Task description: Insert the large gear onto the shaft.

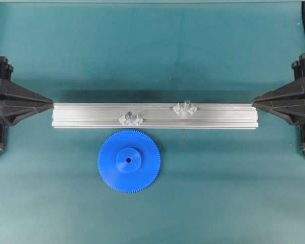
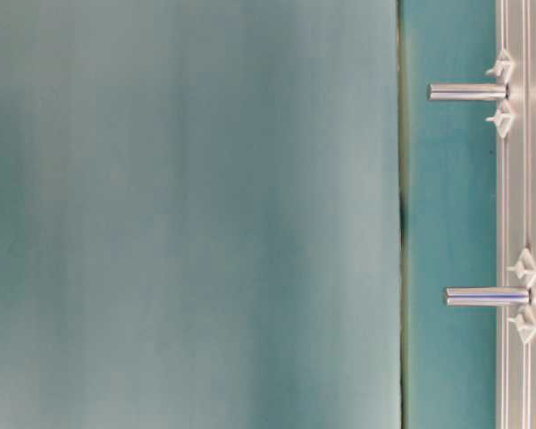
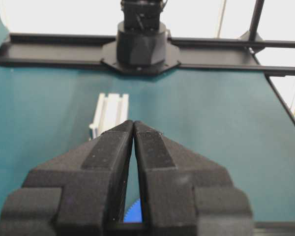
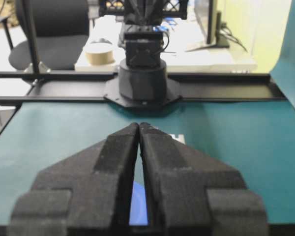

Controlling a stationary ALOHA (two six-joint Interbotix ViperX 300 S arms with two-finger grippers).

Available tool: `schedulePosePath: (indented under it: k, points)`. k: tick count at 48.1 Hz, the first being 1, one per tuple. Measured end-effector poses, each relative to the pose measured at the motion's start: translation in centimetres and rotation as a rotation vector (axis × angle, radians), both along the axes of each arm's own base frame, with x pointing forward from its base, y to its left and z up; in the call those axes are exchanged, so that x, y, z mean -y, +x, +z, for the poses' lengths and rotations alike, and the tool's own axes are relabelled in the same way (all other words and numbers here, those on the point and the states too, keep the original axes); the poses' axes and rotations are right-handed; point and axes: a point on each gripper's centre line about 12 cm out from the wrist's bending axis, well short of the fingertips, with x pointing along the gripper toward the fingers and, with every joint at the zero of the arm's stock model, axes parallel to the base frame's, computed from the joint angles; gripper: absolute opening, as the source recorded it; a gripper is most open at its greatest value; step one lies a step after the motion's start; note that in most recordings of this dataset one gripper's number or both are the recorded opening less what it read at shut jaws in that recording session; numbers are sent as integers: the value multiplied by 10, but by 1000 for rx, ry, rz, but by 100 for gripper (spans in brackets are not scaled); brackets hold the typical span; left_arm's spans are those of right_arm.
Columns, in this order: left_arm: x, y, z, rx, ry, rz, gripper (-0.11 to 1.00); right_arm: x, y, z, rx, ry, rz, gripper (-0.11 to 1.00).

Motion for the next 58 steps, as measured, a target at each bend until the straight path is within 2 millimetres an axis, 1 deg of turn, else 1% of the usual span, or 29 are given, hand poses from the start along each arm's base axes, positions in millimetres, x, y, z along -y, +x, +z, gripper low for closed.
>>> schedulePosePath:
  k: [1, 3, 4, 6, 8, 11, 14, 22, 29, 34, 39, 44, 51, 58]
  points:
    - [1, 0, 0, 2, 0, -4, 11, 0, 0, 0, 2, -2, 0, 16]
    - [2, 0, 0, -2, -26, -14, 12, 0, 0, 0, 0, 3, -1, 21]
    - [3, 0, 0, 0, -32, -19, 9, 0, 0, 0, -3, 6, 0, 22]
    - [5, 0, 0, 0, -46, -30, 3, 0, 0, -2, -14, 17, 0, 19]
    - [6, 0, 1, -1, -69, -36, 0, 0, 0, -4, -32, 36, 1, 15]
    - [7, 2, 4, -13, -83, -40, 0, 0, 0, -7, -63, 62, 1, 13]
    - [8, 5, 6, -40, -87, -46, 0, 0, 0, -11, -95, 84, 1, 12]
    - [14, 19, 6, -183, -81, -61, 0, 2, -1, -22, -185, 105, -12, 12]
    - [16, 36, 2, -309, -73, -60, 0, 8, -2, -30, -264, 110, -48, 12]
    - [17, 52, -10, -424, -63, -58, 0, 12, -4, -36, -327, 114, -71, 12]
    - [20, 69, -20, -501, -24, -64, 0, 15, -6, -42, -380, 121, -91, 13]
    - [23, 86, -29, -559, 3, -74, 0, 18, -8, -47, -424, 126, -105, 13]
    - [33, 107, -31, -595, 19, -102, 0, 22, -11, -53, -479, 134, -129, 13]
    - [42, 125, -41, -665, 33, -120, 0, 24, -14, -59, -507, 138, -144, 13]
